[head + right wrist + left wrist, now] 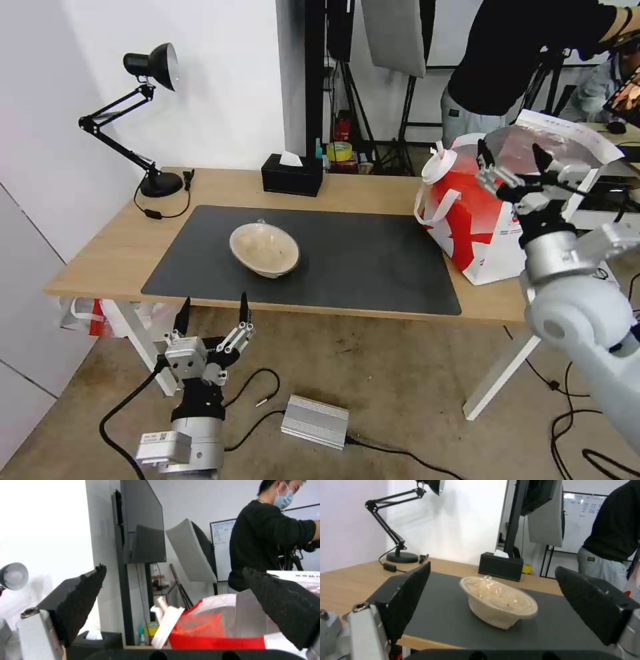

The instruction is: Pick up the trash from the table and place it into the takeout bag.

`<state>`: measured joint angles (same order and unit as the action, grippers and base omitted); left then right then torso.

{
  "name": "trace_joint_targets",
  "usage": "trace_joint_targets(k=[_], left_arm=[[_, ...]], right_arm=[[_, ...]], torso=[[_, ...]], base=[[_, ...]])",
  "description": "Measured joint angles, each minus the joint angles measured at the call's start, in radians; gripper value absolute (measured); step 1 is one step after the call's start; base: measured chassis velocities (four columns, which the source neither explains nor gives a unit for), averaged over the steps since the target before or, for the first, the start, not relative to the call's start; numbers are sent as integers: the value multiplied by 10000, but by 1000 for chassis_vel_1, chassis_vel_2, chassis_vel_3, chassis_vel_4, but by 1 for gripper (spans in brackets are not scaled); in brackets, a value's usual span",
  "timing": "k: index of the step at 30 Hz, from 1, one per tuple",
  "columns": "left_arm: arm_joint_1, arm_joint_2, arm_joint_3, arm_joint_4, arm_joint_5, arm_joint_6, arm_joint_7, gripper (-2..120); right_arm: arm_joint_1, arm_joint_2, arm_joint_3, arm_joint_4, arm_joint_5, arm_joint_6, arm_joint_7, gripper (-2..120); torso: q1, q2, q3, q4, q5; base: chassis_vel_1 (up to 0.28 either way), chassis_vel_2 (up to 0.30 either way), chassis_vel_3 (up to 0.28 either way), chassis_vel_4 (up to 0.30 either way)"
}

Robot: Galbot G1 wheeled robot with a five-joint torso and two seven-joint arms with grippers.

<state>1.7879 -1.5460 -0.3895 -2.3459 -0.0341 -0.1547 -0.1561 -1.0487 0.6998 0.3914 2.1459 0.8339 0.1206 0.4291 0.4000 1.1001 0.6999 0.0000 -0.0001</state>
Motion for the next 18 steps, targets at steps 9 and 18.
trace_joint_targets(k=[9,18], left_arm=[[-6,-37,-14,-20,6,0,-2,100],[-7,-45,-16,-40,15,0,-6,100]], right_arm=[[-799,412,-486,565,-973,64,380,100],[-2081,639,-561,1107,-1853,-145,689,100]], torso=[[0,0,0,1,0],[-1,0,0,0,1]], base=[[0,0,0,0],[0,0,0,0]])
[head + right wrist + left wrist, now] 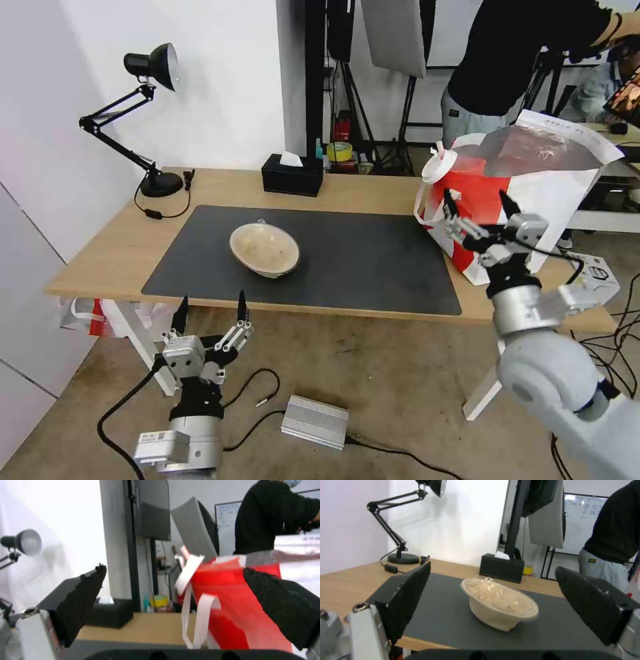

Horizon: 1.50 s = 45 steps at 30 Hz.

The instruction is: Pick up the trash from the table and place it into the takeout bag.

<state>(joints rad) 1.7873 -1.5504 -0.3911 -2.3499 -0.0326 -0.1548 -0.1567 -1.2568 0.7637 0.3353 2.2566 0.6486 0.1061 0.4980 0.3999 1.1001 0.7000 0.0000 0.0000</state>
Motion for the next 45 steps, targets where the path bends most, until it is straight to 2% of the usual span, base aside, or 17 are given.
trace_joint_targets(k=[22,45], left_arm=[[47,-3,9,-28,18,1,0,100],[124,-24,-17,-133,20,1,6,100]], right_arm=[[-2388,827,202,761,-1483,-273,310,100],[-4200,1561,43,1112,-3031,-474,633,100]], torso=[[0,-2,-1,-1,0],[2,-1,0,0,0]], base=[[0,0,0,0],[0,0,0,0]])
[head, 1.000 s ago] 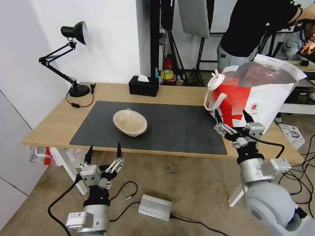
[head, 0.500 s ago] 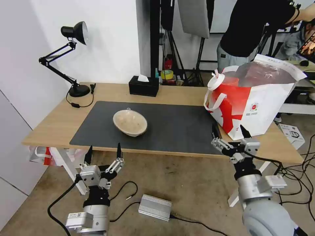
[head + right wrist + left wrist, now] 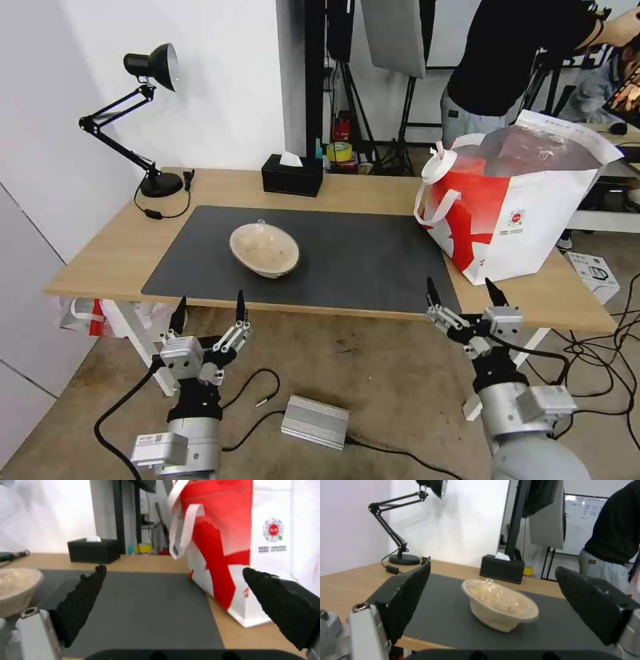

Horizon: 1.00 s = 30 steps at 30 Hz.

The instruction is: Pick up the trash from the table and place it into the takeout bag.

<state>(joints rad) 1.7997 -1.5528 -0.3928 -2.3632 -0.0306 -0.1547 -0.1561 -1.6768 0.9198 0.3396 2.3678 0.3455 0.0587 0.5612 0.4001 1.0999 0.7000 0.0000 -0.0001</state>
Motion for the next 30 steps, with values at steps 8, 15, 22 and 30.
trace_joint_targets(k=[8,15,22,30], left_arm=[[5,7,1,-1,-50,0,-31,100],[6,12,10,-33,-84,149,-202,100],[23,19,5,-64,-93,216,-229,100],[29,-2,28,-63,-84,217,-232,100]], right_arm=[[-434,205,-203,122,-331,-374,362,100],[-568,296,-282,127,-503,-411,427,100],[-785,408,-323,200,-695,-448,574,100],[-973,552,-413,204,-810,-449,712,100]], torso=[[0,0,0,-1,0],[0,0,0,0,0],[0,0,0,0,0],[0,1,0,0,0]], base=[[0,0,0,0],[0,0,0,0],[0,0,0,0],[0,0,0,0]])
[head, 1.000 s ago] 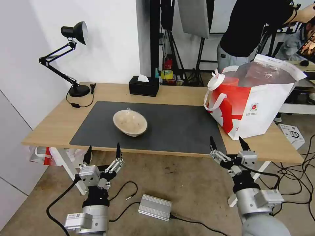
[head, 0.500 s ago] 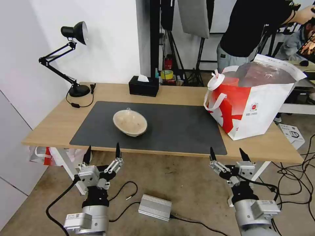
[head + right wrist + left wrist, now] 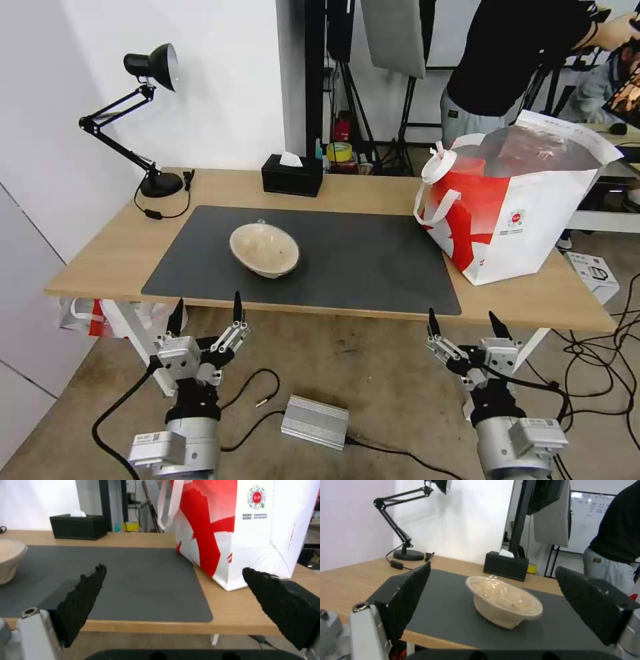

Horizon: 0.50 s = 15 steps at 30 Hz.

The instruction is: Pick up the trash from the table and place it into the takeout bag.

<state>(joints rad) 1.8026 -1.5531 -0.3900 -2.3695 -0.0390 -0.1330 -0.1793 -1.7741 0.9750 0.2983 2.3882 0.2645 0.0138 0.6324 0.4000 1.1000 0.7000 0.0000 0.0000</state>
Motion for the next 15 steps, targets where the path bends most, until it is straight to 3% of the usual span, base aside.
trace_joint_targets(k=[15], left_arm=[[51,-12,-73,-40,42,-43,-119,100]], right_arm=[[-232,316,-251,-78,-181,0,204,100]], torso=[[0,0,0,0,0]], base=[[0,0,0,0]])
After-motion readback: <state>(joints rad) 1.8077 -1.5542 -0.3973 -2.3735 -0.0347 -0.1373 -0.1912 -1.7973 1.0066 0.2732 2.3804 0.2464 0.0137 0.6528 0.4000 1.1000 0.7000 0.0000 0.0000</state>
